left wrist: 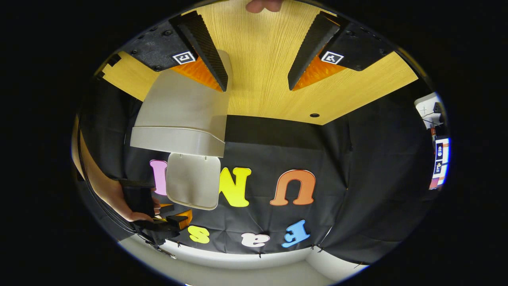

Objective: Press the lid of the desktop garbage bin to open it, pick up the crumpled paper on the desktop and throw it into the bin, then pick up the pop can on the desktop and drop it into the bin, and finally close the garbage bin lid.

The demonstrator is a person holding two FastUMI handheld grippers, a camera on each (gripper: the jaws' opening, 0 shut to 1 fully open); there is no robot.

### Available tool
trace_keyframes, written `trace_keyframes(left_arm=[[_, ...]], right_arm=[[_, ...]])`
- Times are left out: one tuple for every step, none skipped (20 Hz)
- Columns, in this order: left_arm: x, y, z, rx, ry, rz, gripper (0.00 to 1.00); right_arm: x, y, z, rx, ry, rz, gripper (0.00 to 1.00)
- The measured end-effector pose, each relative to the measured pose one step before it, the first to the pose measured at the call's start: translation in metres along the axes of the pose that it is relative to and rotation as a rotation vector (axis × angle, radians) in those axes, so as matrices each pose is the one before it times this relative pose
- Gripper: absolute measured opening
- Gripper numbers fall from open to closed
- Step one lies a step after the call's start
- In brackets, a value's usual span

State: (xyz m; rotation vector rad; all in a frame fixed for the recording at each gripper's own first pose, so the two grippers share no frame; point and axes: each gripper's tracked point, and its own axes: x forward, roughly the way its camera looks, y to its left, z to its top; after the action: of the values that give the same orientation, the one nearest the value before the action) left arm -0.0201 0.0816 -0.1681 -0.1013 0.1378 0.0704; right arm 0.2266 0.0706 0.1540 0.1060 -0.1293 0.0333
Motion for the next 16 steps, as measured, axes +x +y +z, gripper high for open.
trace_keyframes(left_arm=[[0.00037, -0.00088, -0.00368, -0.00339, 0.00584, -0.00271, 0.99], [-0.00006, -0.0018, -0.00181, 0.00001, 0.0019, -0.00355, 0.99], [0.00034, -0.0005, -0.0009, 0.0052, 0.00336, -0.00235, 0.99], [0.00097, 0.00112, -0.00117, 0.00692, 0.00228, 0.00258, 0.99], [0.00053, 0.00081, -0.00033, 0.00643, 0.00201, 0.00243, 0.99], [-0.00092, 0.00039, -0.00117, 0.00084, 0.00066, 0.00031, 0.99], [0.00007, -0.0011, -0.00011, -0.00307, 0.00023, -0.00351, 0.99], [-0.00065, -0.00089, 0.00201, -0.00235, -0.00306, -0.00211, 0.99], [-0.00048, -0.00086, 0.00131, 0.00176, -0.00255, -0.0007, 0.99], [-0.0004, -0.0004, 0.00069, 0.00445, -0.00426, 0.0001, 0.99], [-0.00032, -0.00005, 0.00105, 0.0033, -0.00234, 0.00067, 0.99], [-0.00011, -0.00042, 0.00007, 0.00003, -0.00209, -0.00044, 0.99], [-0.0004, 0.00046, 0.00019, -0.00146, -0.00004, 0.00065, 0.99], [-0.0003, 0.00033, -0.00031, -0.00035, -0.00049, 0.00295, 0.99], [-0.00137, 0.001, 0.00052, 0.00028, -0.0007, 0.00349, 0.99], [-0.0007, -0.00036, 0.00024, -0.00076, -0.00031, 0.00282, 0.99]], right_arm=[[0.00354, -0.00418, 0.00447, 0.02755, -0.00917, -0.01378, 0.86], [0.00467, -0.00189, 0.00191, 0.01183, -0.0088, -0.01127, 0.87], [0.00287, -0.00136, -0.0005, 0.00353, -0.00288, -0.00876, 0.87], [0.0019, -0.00005, -0.00126, -0.00059, 0.00053, -0.00378, 0.86], [0.00078, 0.00187, -0.00287, -0.00399, 0.00465, 0.00161, 0.85], [-0.00068, 0.00126, -0.00258, -0.00296, 0.00531, 0.00398, 0.84], [0.00233, 0.00028, -0.00353, -0.00268, 0.00806, 0.00334, 0.89], [-0.00002, 0.00168, -0.00247, -0.00743, 0.00897, 0.00164, 0.89], [0.0005, 0.00104, -0.00266, -0.00502, 0.00693, 0.00234, 0.89], [0.00118, 0.00104, -0.00318, -0.00204, 0.00988, 0.00475, 0.89], [-0.00001, 0.00086, -0.00356, -0.00107, 0.01155, 0.00457, 0.9], [-0.00046, 0.00024, -0.00319, -0.00089, 0.0137, 0.00317, 0.89], [-0.00268, 0.00026, 0.0005, -0.00591, -0.00052, 0.00359, 0.85], [-0.00045, -0.00058, 0.00068, -0.00595, 0.00005, 0.00152, 0.9], [-0.00014, -0.00142, -0.00391, -0.00044, 0.00696, 0.00254, 0.89], [-0.00227, 0.00017, 0.00051, -0.00385, 0.00026, 0.00184, 0.89]])
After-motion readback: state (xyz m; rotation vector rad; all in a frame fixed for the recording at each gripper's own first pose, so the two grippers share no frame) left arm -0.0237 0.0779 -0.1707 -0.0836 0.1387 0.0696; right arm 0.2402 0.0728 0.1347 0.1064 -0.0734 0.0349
